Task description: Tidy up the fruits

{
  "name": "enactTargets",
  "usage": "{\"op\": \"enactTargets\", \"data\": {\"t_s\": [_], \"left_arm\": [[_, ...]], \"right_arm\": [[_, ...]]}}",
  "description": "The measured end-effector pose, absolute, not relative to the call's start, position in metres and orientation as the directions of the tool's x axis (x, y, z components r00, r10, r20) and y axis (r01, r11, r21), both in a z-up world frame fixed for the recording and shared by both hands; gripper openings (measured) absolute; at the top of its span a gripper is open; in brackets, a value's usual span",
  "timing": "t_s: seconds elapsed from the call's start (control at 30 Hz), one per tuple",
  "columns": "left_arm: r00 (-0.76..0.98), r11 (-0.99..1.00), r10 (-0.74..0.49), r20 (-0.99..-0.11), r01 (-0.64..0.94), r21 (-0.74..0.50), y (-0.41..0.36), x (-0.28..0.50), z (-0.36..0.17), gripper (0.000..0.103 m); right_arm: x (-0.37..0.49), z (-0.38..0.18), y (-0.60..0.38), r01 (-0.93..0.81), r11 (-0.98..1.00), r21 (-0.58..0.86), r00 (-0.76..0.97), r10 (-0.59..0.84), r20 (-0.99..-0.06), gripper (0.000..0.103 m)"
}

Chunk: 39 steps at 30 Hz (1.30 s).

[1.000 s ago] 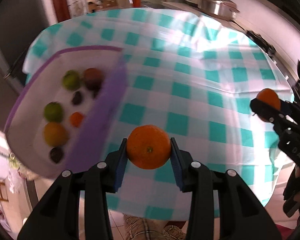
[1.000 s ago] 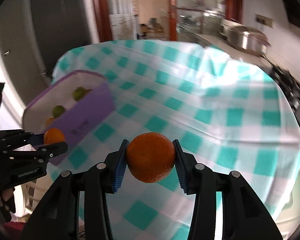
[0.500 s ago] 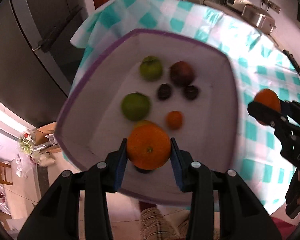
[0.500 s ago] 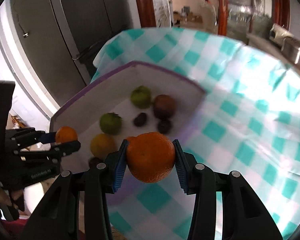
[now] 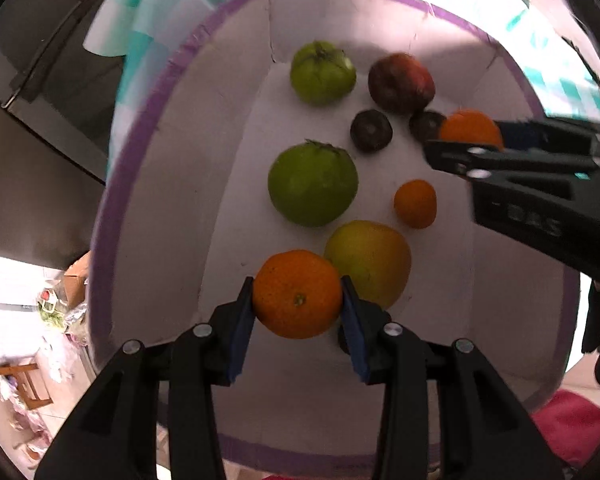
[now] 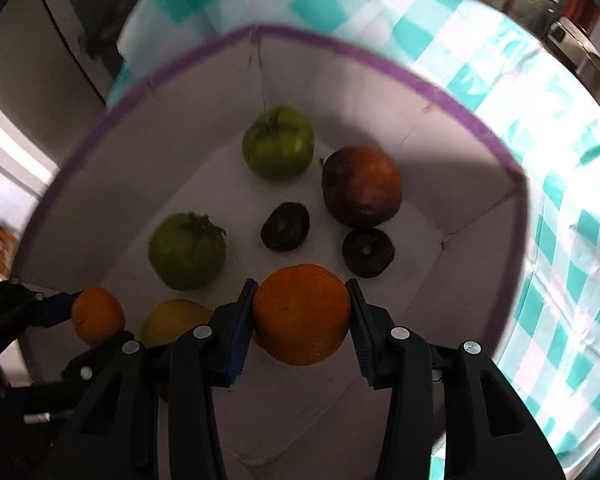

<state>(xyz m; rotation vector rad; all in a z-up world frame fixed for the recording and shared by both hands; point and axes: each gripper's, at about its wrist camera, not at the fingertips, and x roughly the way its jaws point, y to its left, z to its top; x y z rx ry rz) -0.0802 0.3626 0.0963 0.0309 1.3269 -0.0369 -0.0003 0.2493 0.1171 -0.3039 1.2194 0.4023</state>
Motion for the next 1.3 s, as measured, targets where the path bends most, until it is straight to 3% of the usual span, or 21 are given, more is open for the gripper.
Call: {"op": "enactTargets", "data": {"t_s": [0.23, 0.27, 0.33, 0.5, 0.53, 0.7, 0.83, 1.3], "left_arm": [[0.232, 0.998, 0.011, -0.973, 0.051, 0.024, 0.363, -0.079, 0.094, 0.048], [0.233, 0.998, 0.016, -0.972, 0.058, 0.031, 0.362, -0.080, 0.095, 0.053], [0.245, 0.996, 0.021, -0.969, 0.078, 0.042, 0.359, -0.082, 0.098, 0.064], [0.378, 0.996, -0.006, -0.926, 0.079, 0.027, 0.359, -0.090, 0.119, 0.087], [0.414, 0.997, -0.006, -0.910, 0.078, 0.029, 0.361, -0.093, 0.127, 0.100], [0.558, 0.995, 0.095, -0.824, -0.017, 0.103, 0.375, -0.097, 0.166, 0.101], [0.531, 0.988, 0.141, -0.835, -0.135, 0.081, 0.389, -0.091, 0.177, 0.101], [0.470, 0.996, 0.084, -0.879, -0.038, 0.075, 0.381, -0.091, 0.159, 0.101]], "right_arm": [[0.004, 0.097, 0.262, -0.490, 0.871, -0.034, 0.202, 0.076, -0.976, 0.045], [0.005, 0.097, 0.261, -0.481, 0.876, -0.031, 0.197, 0.073, -0.978, 0.049], [0.007, 0.100, 0.258, -0.457, 0.889, -0.031, 0.206, 0.072, -0.976, 0.068], [0.000, 0.122, 0.249, -0.459, 0.888, -0.028, 0.260, 0.104, -0.960, 0.084], [-0.002, 0.126, 0.246, -0.456, 0.890, -0.018, 0.270, 0.119, -0.956, 0.086], [-0.014, 0.142, 0.228, -0.430, 0.903, 0.020, 0.327, 0.176, -0.929, 0.087], [-0.018, 0.151, 0.224, -0.406, 0.914, 0.027, 0.350, 0.183, -0.919, 0.087], [-0.016, 0.145, 0.245, -0.401, 0.916, 0.014, 0.341, 0.163, -0.926, 0.087]]}}
